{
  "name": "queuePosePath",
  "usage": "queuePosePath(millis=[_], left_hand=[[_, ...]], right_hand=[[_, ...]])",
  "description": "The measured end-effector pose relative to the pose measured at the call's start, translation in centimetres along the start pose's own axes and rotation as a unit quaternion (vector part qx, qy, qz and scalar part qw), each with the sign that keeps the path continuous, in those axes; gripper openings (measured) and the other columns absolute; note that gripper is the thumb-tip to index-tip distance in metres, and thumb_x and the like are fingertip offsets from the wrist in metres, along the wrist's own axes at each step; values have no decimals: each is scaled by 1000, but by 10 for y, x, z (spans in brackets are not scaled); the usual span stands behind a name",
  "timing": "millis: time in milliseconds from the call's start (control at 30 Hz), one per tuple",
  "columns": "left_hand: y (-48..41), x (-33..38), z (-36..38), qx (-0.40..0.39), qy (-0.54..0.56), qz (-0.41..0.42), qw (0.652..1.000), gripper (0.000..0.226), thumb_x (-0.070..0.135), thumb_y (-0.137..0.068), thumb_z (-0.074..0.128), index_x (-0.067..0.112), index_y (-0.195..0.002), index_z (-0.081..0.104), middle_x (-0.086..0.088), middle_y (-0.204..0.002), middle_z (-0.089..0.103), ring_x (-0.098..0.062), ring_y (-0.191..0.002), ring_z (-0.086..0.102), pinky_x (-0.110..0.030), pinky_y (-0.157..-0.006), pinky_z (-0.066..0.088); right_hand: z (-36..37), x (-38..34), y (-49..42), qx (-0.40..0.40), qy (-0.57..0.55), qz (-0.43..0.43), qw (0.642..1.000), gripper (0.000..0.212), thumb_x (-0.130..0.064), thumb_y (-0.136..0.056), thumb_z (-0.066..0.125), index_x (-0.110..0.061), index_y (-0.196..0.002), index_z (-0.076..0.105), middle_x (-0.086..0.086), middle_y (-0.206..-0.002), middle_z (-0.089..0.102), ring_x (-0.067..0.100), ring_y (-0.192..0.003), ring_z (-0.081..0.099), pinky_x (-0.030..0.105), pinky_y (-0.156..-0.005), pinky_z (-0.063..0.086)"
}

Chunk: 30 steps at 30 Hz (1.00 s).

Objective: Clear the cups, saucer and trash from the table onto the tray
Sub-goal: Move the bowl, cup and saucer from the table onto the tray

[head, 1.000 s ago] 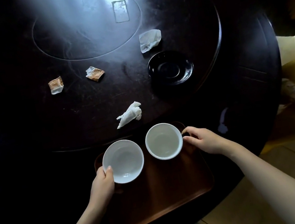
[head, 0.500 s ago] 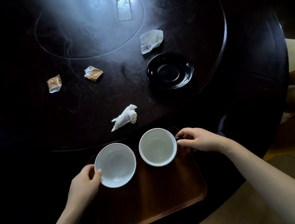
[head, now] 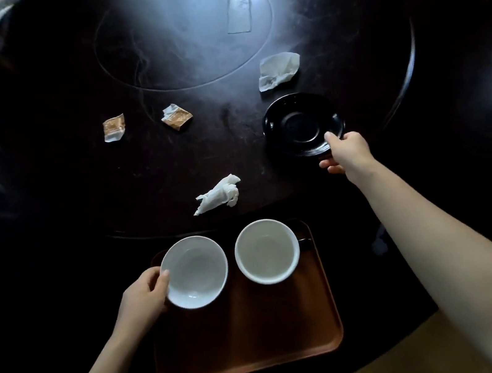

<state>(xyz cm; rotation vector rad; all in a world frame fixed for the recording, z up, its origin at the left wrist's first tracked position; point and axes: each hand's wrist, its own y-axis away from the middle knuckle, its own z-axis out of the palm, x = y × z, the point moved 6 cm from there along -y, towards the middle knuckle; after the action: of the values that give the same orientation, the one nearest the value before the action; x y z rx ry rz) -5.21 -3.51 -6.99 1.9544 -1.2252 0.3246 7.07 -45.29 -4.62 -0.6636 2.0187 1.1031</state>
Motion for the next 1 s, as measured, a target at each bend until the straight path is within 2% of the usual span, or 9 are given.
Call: queuePosePath(millis=[100,233,400,600,767,833,900,933,1000], left_hand=[[1,-4,-2,7,-4,-5,1000,16,35,-91,47,30,-97,61,5,-81,66,-19,-76,64,-41,-77,54],[2,-7,-1,12,0,6,1000,24,37,-90,47,25,-102,64,2,-85,68,-20,-81,65,-44,-79,55],[2,-7,1,16,3,33,999,20,34,-92,46,25,-98,63,4,-79,66,-18,-76,62,-38,-74,52],[3,-5,3,-3,3,74,997,20,31,-93,45,21,-95,63,3,-78,64,-17,-76,60,-31,-66,44],[5,-3,6,-29,-4,107,994,28,27,-94,45,13,-112,62,-2,-88,63,-22,-85,60,-30,-70,40],[8,-5,8,-40,6,117,992,29,26,-94,45,13,-115,60,-1,-85,62,-23,-76,60,-31,-67,43],[11,-7,10,-49,22,117,992,28,26,-94,44,14,-114,59,3,-80,61,-18,-65,58,-30,-59,46],[12,-8,11,-54,27,115,992,27,26,-94,44,15,-114,59,4,-79,60,-17,-61,58,-29,-54,46],[13,-8,11,-63,30,110,991,27,25,-94,44,15,-114,58,2,-77,60,-17,-54,58,-23,-47,46]], right_hand=[[3,-2,-13,18,19,9,1000,34,-15,-91,45,3,-120,45,5,-76,53,9,-39,58,16,-30,39],[2,-2,-12,18,-21,-14,1000,2,-5,-86,44,-7,-87,45,7,-80,51,7,-37,53,14,-28,34],[-4,8,33,2,-76,-42,996,20,-6,-86,46,-13,-68,40,3,-69,47,3,-33,48,15,-29,33],[-21,44,115,-48,-129,-67,988,20,-8,-89,52,-12,-70,46,3,-57,44,1,-29,40,14,-28,30],[-36,86,199,-109,-133,-77,982,9,-10,-90,53,-9,-81,53,-4,-44,49,3,-31,41,14,-29,33],[-35,107,227,-136,-141,-63,979,8,-23,-80,60,-16,-81,57,-2,-47,55,5,-32,44,16,-30,32],[-28,131,247,-150,-147,-40,977,20,-35,-66,67,-21,-79,61,-1,-49,56,6,-32,44,18,-30,31],[-23,143,254,-155,-148,-32,976,24,-35,-66,69,-18,-80,60,0,-51,54,6,-31,44,18,-29,31],[-11,162,268,-168,-128,-23,977,16,-17,-82,62,-4,-85,54,9,-56,49,8,-29,43,16,-28,31]])
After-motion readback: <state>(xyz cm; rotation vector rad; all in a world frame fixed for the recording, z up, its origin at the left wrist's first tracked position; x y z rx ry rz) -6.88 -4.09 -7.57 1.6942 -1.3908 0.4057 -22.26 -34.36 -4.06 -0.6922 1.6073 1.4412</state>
